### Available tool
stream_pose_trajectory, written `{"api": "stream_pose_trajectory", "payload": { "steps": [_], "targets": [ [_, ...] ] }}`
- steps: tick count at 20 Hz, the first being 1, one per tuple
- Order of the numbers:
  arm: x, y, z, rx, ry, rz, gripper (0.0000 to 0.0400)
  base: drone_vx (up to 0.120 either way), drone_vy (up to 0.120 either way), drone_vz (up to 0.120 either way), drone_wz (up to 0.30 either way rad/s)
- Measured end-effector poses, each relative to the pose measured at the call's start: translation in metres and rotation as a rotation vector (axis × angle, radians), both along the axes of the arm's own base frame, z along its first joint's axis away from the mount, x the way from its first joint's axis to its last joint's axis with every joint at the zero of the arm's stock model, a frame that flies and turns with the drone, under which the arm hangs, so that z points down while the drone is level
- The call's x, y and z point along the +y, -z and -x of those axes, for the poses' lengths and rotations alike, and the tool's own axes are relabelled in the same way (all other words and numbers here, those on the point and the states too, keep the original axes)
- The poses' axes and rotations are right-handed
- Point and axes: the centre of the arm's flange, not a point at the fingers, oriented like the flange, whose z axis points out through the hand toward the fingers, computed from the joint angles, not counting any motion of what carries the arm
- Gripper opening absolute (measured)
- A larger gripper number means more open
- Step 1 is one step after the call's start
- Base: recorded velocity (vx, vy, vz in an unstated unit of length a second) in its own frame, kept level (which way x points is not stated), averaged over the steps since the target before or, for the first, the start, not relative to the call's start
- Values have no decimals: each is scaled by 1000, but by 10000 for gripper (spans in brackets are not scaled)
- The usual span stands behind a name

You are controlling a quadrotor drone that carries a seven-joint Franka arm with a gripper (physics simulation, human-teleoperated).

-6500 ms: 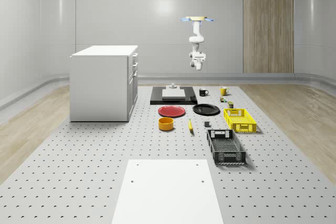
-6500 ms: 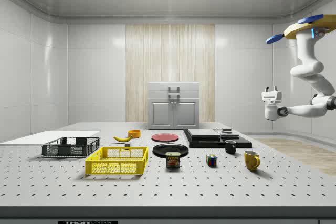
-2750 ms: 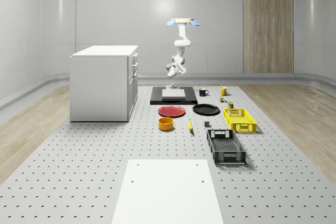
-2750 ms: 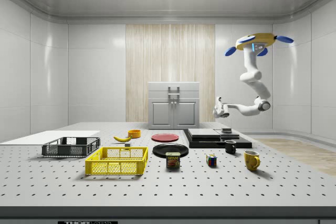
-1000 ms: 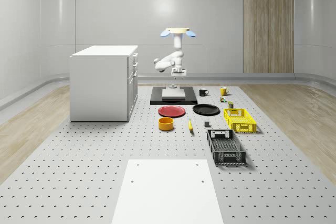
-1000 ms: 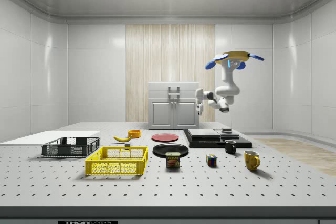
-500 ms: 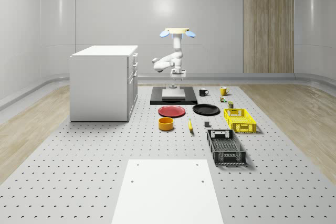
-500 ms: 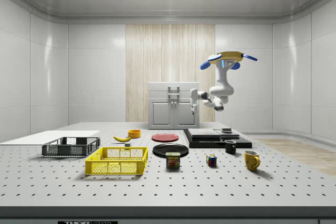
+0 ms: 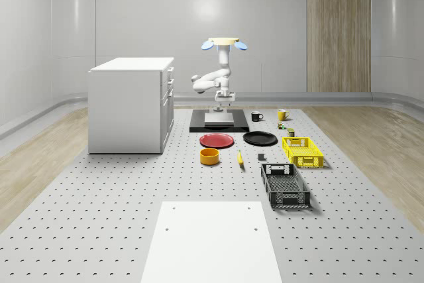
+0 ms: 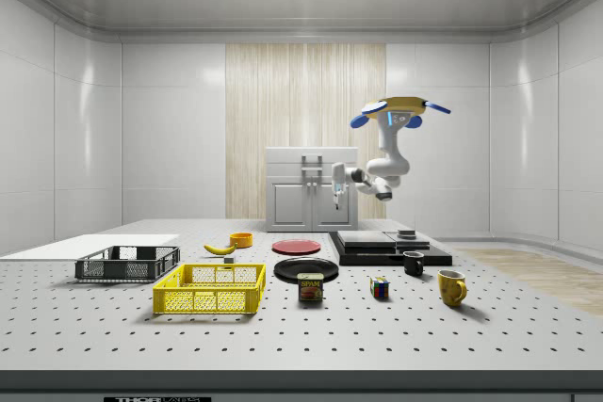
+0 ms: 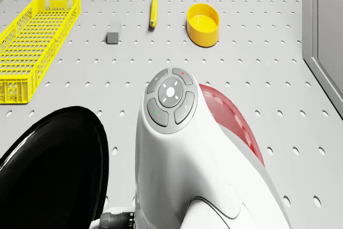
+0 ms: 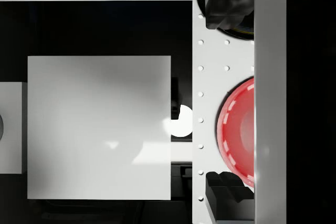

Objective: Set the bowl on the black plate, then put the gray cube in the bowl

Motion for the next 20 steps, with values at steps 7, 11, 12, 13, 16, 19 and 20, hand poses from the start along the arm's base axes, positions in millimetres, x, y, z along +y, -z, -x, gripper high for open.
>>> {"api": "stream_pose_trajectory", "payload": {
  "steps": [7,11,12,13,16,19,20],
  "targets": [
    [0,0,0,0,0,0,400,120,0,-120,0],
    [0,0,0,0,0,0,400,120,0,0,0],
    [0,0,0,0,0,0,400,120,0,0,0],
    [0,0,0,0,0,0,400,120,0,0,0],
    [0,0,0,0,0,0,400,120,0,-53,0],
    [0,0,0,0,0,0,400,120,0,-120,0],
    [0,0,0,0,0,0,400,120,0,-120,0]
  ]
}}
